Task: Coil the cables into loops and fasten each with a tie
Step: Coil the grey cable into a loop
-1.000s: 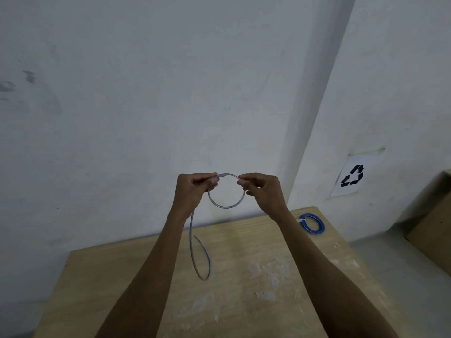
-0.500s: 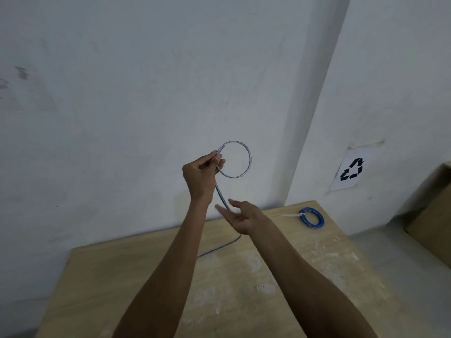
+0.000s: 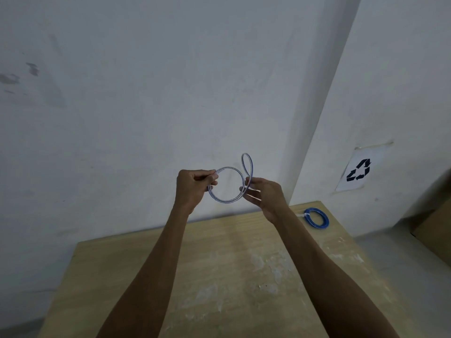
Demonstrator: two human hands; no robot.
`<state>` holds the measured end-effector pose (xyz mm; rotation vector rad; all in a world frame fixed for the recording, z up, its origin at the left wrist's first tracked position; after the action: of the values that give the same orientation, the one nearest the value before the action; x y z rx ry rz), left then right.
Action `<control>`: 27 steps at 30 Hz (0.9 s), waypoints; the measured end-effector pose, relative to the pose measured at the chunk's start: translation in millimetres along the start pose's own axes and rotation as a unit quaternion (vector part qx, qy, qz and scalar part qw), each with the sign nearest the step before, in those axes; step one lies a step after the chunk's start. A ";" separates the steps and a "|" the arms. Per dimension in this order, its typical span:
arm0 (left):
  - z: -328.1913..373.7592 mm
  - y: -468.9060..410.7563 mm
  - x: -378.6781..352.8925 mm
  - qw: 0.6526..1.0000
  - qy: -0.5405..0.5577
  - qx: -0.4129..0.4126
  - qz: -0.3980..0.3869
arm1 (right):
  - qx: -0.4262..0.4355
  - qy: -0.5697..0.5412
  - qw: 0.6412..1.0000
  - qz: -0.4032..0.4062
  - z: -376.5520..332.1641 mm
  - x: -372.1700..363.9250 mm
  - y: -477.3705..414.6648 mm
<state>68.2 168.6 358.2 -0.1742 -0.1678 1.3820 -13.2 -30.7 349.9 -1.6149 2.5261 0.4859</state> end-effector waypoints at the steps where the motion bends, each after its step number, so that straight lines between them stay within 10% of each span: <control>1: 0.1 -0.4 0.0 1.000 -0.008 -0.003 -0.006 | 0.011 0.010 1.000 -0.001 -1.7 0.4 0.3; 27: 8.6 1.8 -0.2 0.990 -0.063 -0.033 -0.122 | 0.156 0.173 0.955 -0.186 -12.9 18.4 0.6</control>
<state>64.5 168.9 366.3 -0.1164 -0.3304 1.1453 -20.6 -50.5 357.5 -2.1140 2.2618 -0.2441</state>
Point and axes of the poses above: each hand's wrist, its own y-axis away from the middle knuckle, its own x-axis out of the back of the hand, z = x × y, the point moved 2 cm from there along -y, towards the middle knuckle, and after that the axes turned 3 degrees about y, right-handed, at the moved point
